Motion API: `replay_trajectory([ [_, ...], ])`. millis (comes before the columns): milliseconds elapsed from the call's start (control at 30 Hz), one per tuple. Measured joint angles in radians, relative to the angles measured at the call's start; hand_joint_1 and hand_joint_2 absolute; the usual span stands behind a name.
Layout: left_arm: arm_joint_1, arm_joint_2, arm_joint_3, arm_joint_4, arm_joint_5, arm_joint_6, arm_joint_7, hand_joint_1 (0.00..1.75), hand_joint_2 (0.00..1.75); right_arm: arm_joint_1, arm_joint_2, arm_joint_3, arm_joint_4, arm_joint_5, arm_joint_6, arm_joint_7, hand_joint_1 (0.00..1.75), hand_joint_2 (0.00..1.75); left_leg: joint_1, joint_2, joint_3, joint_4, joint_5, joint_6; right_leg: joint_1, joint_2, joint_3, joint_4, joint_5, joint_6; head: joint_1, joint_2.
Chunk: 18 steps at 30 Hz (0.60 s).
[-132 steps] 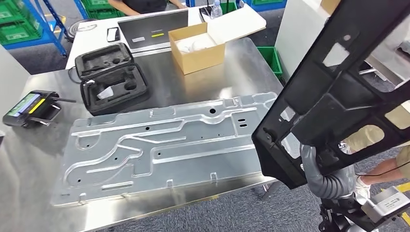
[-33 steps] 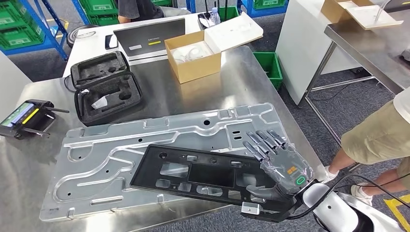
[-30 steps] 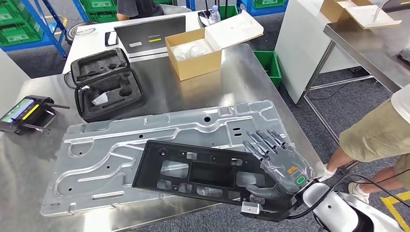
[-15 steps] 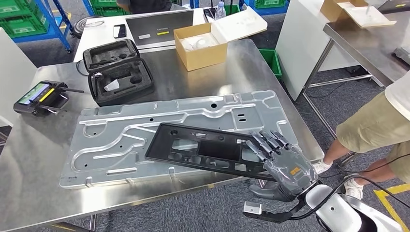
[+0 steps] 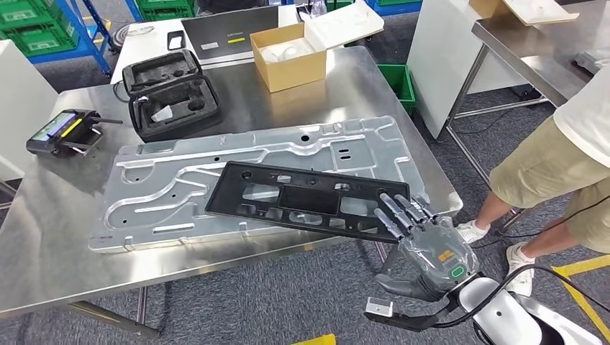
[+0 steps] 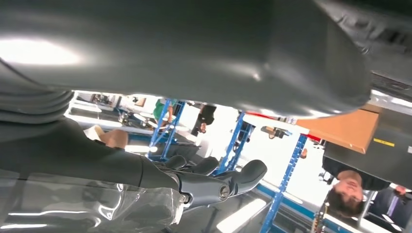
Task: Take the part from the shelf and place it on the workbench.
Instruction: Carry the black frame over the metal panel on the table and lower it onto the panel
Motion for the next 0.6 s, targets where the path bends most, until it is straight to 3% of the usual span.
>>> replay_trajectory([
  [67,-0.003,0.0,0.0,0.0,0.001,0.0,0.0,0.0,0.0,0.007,-0.001,-0.009,0.0,0.0,-0.01,0.004,0.0,0.0,-0.007,-0.003,0.087,-0.14,0.012,0.015,0.001,0.0,-0.011,-0.002,0.017,0.009,0.0,0.0],
  [100,-0.004,0.0,0.0,0.0,0.001,0.0,0.0,0.0,0.0,0.011,-0.001,-0.012,0.0,0.0,-0.012,0.006,0.0,0.0,-0.011,-0.004,0.106,-0.176,0.012,0.02,0.0,0.0,-0.014,-0.005,0.026,0.014,0.0,0.0],
  [167,-0.003,0.0,0.0,0.0,0.003,-0.001,0.0,0.0,0.0,0.015,-0.002,-0.019,0.0,0.0,-0.015,0.006,0.0,0.0,-0.013,-0.005,0.101,-0.194,0.024,0.028,-0.003,-0.001,-0.02,-0.011,0.042,0.028,0.0,0.0],
  [200,-0.002,0.0,0.0,0.0,0.003,-0.002,0.001,0.0,0.0,0.018,-0.003,-0.021,0.0,0.0,-0.016,0.006,0.0,0.0,-0.013,-0.004,0.095,-0.198,0.035,0.033,-0.004,0.001,-0.026,-0.008,0.037,0.033,0.0,0.0],
  [233,-0.002,0.0,0.0,0.0,0.003,-0.002,0.001,0.0,0.0,0.022,-0.004,-0.024,0.001,0.0,-0.016,0.006,0.0,0.0,-0.011,-0.003,0.087,-0.202,0.044,0.039,-0.004,0.002,-0.035,0.01,0.016,0.036,0.001,0.0],
  [267,-0.001,0.0,0.0,0.0,0.003,-0.003,0.002,0.0,0.0,0.025,-0.005,-0.026,0.002,-0.001,-0.017,0.006,0.0,0.0,-0.009,-0.002,0.077,-0.206,0.056,0.046,-0.004,0.003,-0.051,0.05,-0.025,0.038,0.002,0.0],
  [333,-0.001,0.0,0.0,0.0,0.003,-0.003,0.001,0.0,0.0,0.03,-0.005,-0.029,0.004,-0.004,-0.018,0.008,0.0,0.0,-0.012,0.0,0.054,-0.205,0.072,0.054,-0.003,0.004,-0.09,0.182,-0.121,0.04,0.004,0.0],
  [367,-0.001,0.0,0.0,0.0,0.003,-0.003,0.001,0.0,0.0,0.032,-0.005,-0.03,0.005,-0.007,-0.02,0.01,0.0,0.0,-0.013,0.001,0.043,-0.205,0.082,0.056,-0.003,0.004,-0.105,0.248,-0.148,0.041,0.004,0.0],
  [400,0.0,-0.001,0.0,0.0,0.002,-0.003,0.0,0.0,0.0,0.036,-0.005,-0.031,0.007,-0.01,-0.021,0.012,0.0,0.0,-0.014,0.002,0.033,-0.204,0.09,0.056,-0.002,0.004,-0.108,0.29,-0.15,0.042,0.004,0.0],
  [433,0.001,-0.001,0.0,0.0,0.002,-0.003,-0.001,0.0,0.0,0.039,-0.005,-0.031,0.008,-0.013,-0.023,0.013,0.0,0.0,-0.015,0.003,0.024,-0.203,0.097,0.055,-0.002,0.004,-0.094,0.296,-0.13,0.043,0.004,0.0],
  [467,0.001,-0.002,0.0,0.0,0.001,-0.003,-0.001,0.0,0.0,0.042,-0.005,-0.032,0.01,-0.015,-0.025,0.014,0.0,0.0,-0.014,0.003,0.015,-0.201,0.104,0.053,-0.002,0.004,-0.061,0.263,-0.099,0.043,0.004,0.0],
  [500,0.001,-0.002,0.0,0.0,0.001,-0.003,-0.001,0.0,0.0,0.044,-0.005,-0.034,0.011,-0.017,-0.026,0.015,0.0,0.0,-0.014,0.004,0.007,-0.198,0.109,0.05,-0.003,0.003,-0.01,0.194,-0.072,0.043,0.004,0.0],
  [567,0.001,-0.002,0.0,0.0,0.0,-0.002,-0.001,0.0,0.0,0.044,-0.005,-0.039,0.012,-0.018,-0.028,0.017,0.0,0.0,-0.017,0.004,-0.008,-0.186,0.115,0.043,0.0,0.003,0.089,0.043,-0.061,0.04,0.004,0.0],
  [600,0.0,-0.002,0.0,0.0,0.0,-0.002,-0.001,0.0,0.0,0.045,-0.005,-0.042,0.013,-0.018,-0.029,0.018,0.0,0.0,-0.018,0.004,-0.014,-0.179,0.118,0.038,0.002,0.004,0.117,-0.006,-0.07,0.036,0.004,0.0],
])
